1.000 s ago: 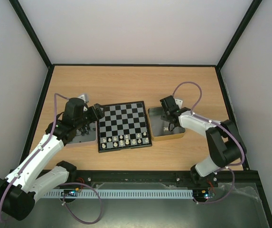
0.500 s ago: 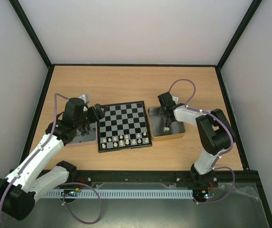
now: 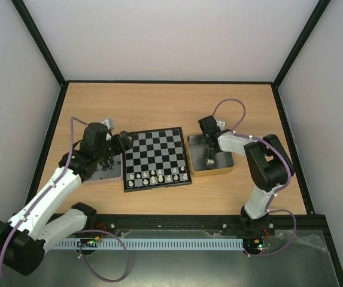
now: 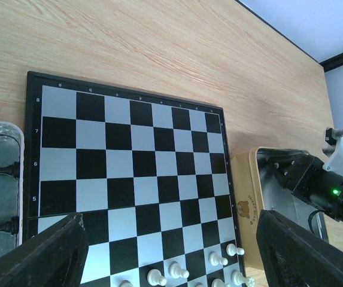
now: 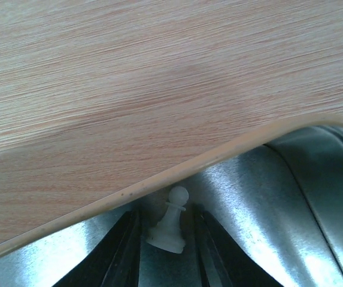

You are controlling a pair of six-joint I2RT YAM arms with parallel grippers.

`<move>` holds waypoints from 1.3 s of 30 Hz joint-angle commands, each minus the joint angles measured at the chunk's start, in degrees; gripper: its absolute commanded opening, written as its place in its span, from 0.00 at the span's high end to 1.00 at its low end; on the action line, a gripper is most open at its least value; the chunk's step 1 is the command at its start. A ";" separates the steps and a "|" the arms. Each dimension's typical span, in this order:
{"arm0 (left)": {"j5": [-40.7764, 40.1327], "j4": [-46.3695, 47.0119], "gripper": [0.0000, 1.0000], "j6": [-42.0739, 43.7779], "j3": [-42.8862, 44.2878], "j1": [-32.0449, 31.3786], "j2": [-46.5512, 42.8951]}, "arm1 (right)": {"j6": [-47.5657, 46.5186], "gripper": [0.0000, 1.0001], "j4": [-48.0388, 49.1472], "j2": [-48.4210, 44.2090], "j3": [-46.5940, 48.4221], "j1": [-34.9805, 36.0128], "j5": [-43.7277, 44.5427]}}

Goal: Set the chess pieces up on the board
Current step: Pick up the chess piece from the storage box.

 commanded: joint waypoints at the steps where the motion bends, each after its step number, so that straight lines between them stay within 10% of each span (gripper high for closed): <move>1: 0.76 0.72 0.21 0.03 -0.11 0.46 0.26 | -0.37 0.75 0.20 1.44 0.97 -0.41 3.12; 18: 2.54 1.28 0.21 -0.01 -0.51 0.46 0.04 | -1.59 0.87 0.77 -7.40 -3.55 -0.41 -0.78; 28: 18.16 9.22 0.21 -3.69 -1.80 0.35 1.86 | -4.61 0.86 7.44 -25.94 -13.65 -0.32 -22.11; 39: 37.31 27.56 0.21 -18.45 -2.69 -1.08 3.32 | -1.12 0.84 36.58 -42.63 -22.66 0.85 -53.71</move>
